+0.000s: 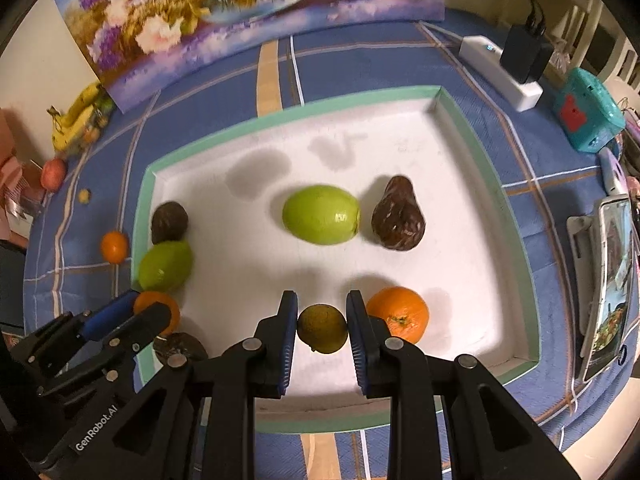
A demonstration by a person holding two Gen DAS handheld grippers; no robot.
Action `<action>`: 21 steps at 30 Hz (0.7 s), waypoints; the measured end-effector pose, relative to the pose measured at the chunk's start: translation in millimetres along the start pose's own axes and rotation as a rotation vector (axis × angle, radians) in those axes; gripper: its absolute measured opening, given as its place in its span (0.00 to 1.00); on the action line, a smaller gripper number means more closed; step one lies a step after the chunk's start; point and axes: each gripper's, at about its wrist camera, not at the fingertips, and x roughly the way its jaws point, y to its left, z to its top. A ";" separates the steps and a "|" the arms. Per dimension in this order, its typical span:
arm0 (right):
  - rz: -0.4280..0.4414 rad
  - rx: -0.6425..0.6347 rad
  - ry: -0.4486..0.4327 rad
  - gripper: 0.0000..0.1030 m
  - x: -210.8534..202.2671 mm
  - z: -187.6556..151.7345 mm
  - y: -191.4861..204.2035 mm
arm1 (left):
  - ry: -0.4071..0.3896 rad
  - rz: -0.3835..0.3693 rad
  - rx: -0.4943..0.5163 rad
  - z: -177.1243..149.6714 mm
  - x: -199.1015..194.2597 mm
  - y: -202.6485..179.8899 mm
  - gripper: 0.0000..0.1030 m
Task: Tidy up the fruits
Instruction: 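Lower the mandarin into the tray with the left tool while the right tool lowers its small fruit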
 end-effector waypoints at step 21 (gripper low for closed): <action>-0.023 -0.020 0.060 0.26 22.0 0.5 5.9 | 0.036 -0.002 -0.002 1.7 7.7 -0.3 0.35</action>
